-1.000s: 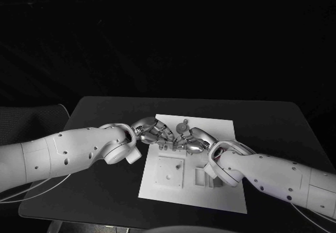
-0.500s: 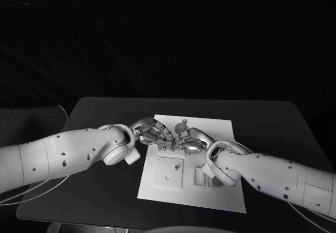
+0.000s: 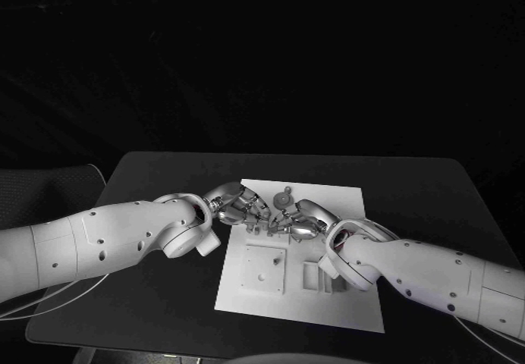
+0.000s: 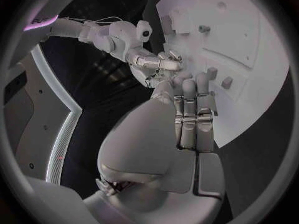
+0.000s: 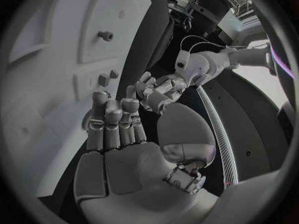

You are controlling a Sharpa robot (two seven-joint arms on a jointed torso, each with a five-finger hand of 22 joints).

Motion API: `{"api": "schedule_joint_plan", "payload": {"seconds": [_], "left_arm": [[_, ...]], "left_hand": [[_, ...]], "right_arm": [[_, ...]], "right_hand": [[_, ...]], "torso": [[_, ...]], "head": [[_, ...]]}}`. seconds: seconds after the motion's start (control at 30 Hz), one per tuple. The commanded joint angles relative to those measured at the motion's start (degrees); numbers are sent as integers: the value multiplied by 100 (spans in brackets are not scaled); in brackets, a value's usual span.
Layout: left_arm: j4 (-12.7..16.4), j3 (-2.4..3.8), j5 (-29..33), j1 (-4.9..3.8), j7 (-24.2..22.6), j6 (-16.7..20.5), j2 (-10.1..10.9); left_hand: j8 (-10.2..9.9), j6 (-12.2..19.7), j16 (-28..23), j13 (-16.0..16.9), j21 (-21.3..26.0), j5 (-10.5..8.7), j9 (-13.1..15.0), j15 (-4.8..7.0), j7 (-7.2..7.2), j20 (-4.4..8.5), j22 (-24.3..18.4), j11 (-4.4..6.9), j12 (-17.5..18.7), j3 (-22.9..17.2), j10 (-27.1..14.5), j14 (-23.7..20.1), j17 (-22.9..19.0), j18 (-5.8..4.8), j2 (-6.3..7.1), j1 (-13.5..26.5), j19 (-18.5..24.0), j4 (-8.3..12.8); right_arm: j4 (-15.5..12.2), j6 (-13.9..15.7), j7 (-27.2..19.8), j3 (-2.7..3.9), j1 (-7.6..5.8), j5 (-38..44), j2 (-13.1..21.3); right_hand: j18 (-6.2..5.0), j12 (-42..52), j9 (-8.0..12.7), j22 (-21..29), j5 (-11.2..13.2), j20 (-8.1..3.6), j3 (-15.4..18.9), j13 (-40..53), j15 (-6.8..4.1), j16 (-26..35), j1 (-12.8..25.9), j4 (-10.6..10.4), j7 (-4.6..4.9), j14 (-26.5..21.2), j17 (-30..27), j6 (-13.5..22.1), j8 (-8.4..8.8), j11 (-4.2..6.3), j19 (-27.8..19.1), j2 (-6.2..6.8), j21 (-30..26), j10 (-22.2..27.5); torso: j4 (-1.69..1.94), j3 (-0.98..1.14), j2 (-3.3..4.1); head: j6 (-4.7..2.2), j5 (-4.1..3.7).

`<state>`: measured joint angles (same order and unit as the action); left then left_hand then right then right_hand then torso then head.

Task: Assemble the parts on the task board

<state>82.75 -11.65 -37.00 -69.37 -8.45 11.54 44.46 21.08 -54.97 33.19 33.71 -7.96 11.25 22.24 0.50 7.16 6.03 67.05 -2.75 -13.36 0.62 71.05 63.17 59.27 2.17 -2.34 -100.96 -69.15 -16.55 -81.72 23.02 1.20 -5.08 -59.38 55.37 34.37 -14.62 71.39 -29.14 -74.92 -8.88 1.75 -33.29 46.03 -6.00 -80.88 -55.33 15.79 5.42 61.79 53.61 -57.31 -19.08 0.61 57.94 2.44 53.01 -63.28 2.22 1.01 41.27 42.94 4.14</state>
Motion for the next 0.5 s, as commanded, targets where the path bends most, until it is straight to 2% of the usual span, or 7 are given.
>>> {"api": "schedule_joint_plan", "payload": {"seconds": [0.03, 0.2, 0.3, 0.5], "left_arm": [[-38, 5, -814, -7, 80, 544, -10], [-113, 6, -1499, -8, 92, 881, -28], [-122, 7, -1586, -8, 87, 1034, -61], [-119, 7, -1642, -9, 119, 1090, -101]], "left_hand": [[76, -130, 26, 38, -10, 88, 564, 19, -70, 26, 24, 53, -39, -14, 7, 30, 23, 135, -34, 21, -19, -1], [68, -155, 48, 84, -25, 238, 597, 31, -76, 36, 70, 66, -63, 0, 17, 43, 57, 134, 2, 18, -28, -2], [54, -185, 74, 126, -46, 396, 626, 45, -85, 49, 124, 79, -84, 16, 32, 63, 95, 133, 49, 47, -46, -7], [10, -233, 213, 268, -141, 452, 657, 86, -101, 90, 285, 127, -178, 64, 98, 88, 277, 135, 90, 92, -103, -5]], "right_arm": [[-39, -151, 168, 12, -6, -28, 79], [-85, -165, 274, 77, -57, -171, 169], [-90, -149, 321, 114, -81, -239, 182], [-93, -169, 442, 175, -87, -573, 176]], "right_hand": [[-38, -29, 6, -6, -23, 16, -2, -5, -22, 26, 84, -42, 44, -11, -5, 37, 38, -9, -32, 9, -19, 57], [-38, -39, 9, -2, -13, 20, 6, -8, -8, 39, 140, -72, 59, -31, -9, 69, 61, -24, -50, 83, -32, 79], [-38, -41, 9, -1, -4, 23, 10, -8, -3, 42, 173, -91, 64, -37, -10, 78, 68, -29, -57, 117, -37, 87], [-38, -39, 8, 0, -5, 25, 15, -7, 2, 43, 222, -122, 68, -42, -11, 85, 75, -33, -60, 150, -41, 91]], "torso": [[-2, -1, -1], [-9, -3, -5], [-7, -3, -4], [4, 4, -2]], "head": [[-4, 9], [19, 6], [15, -2], [21, -2]]}}
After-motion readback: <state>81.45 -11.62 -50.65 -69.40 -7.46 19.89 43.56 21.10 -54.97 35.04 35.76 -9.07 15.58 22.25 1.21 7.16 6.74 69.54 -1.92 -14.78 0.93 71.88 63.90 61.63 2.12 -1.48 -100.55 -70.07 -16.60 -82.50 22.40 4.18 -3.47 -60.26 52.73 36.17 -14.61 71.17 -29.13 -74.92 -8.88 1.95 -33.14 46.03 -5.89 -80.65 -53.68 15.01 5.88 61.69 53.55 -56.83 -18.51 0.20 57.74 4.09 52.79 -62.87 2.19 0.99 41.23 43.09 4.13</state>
